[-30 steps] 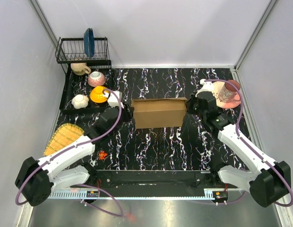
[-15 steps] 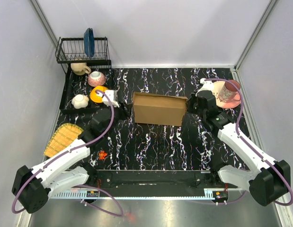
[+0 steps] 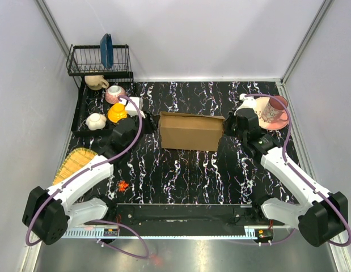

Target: Fold the paper box

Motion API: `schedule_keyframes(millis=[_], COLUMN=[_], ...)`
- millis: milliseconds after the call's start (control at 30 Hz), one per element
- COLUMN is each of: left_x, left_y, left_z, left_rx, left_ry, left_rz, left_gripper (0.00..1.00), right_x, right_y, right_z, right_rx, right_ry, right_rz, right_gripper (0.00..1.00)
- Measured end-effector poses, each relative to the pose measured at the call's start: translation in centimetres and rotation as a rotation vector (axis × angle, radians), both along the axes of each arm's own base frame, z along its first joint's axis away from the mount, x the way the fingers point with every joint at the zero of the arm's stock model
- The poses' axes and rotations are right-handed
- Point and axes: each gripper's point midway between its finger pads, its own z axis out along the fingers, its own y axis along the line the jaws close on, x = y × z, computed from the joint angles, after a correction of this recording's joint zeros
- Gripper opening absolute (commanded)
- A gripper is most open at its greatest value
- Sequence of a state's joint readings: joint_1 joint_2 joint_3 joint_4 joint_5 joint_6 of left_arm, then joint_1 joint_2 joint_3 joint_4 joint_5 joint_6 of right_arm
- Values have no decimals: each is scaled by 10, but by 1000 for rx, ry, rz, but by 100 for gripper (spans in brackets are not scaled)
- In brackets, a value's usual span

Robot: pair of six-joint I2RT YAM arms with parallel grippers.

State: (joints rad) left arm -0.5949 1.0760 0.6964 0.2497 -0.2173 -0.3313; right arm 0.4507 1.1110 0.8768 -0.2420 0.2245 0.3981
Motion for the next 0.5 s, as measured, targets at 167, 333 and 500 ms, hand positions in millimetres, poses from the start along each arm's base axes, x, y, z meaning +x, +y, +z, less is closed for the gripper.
schedule_keyframes(millis=[167,333,500], left_x=[8,10,11], left_y=[-6,-11,-14], left_z=[5,-4,-9], left_rx=[4,19,23], left_ry=[-12,9,17], left_rz=[-18,-38,-51], left_gripper=[36,33,22], right_x=[0,1,1], right_y=[0,1,1], right_z=[0,0,0], right_rx=[0,-1,-1], right_ry=[1,2,2], right_rz=[0,1,1], right_gripper=[0,0,0])
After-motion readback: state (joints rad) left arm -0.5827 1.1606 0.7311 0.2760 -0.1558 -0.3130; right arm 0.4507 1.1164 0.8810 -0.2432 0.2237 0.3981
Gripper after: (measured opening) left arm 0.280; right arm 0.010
